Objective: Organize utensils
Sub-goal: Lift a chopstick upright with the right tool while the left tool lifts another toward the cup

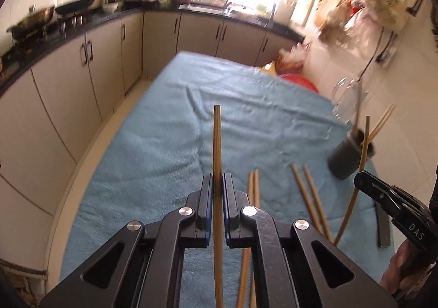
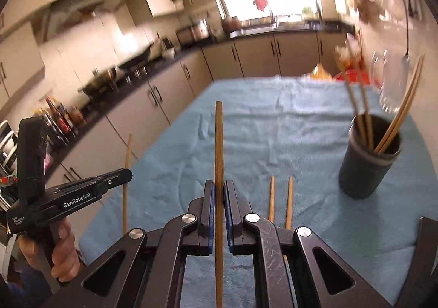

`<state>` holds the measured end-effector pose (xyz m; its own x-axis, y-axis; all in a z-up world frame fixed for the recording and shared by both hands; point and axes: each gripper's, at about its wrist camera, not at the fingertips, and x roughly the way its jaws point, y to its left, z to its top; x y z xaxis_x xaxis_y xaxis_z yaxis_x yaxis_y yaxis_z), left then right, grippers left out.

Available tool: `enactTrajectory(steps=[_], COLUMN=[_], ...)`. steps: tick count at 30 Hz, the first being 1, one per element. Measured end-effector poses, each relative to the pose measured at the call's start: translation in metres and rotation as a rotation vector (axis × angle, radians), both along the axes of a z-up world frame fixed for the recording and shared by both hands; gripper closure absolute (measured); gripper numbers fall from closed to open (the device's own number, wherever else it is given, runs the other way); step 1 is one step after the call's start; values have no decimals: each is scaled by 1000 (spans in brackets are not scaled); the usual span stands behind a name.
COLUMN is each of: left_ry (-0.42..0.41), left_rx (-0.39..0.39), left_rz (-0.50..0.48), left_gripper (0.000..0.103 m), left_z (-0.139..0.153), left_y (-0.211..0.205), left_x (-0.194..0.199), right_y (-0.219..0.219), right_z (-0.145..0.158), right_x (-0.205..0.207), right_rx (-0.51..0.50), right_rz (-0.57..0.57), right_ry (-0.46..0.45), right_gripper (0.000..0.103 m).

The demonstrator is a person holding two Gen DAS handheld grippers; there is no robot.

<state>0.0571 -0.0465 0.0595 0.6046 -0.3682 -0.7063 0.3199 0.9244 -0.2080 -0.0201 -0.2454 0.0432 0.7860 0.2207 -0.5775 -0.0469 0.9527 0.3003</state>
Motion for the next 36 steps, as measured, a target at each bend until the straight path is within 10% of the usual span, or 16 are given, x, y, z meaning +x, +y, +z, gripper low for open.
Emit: enactTrajectory(steps=[36], left_ry=[-129], left_rx=[-38], left_rz=[-41], left_gripper=[97], left_z=[63], left_y=[-2], left_x=[-37], right_y=[-27], right_z=[30], right_x=[-39], right_rx=[126], right_rz=[-110], right_ry=[-137], right_gripper=[95])
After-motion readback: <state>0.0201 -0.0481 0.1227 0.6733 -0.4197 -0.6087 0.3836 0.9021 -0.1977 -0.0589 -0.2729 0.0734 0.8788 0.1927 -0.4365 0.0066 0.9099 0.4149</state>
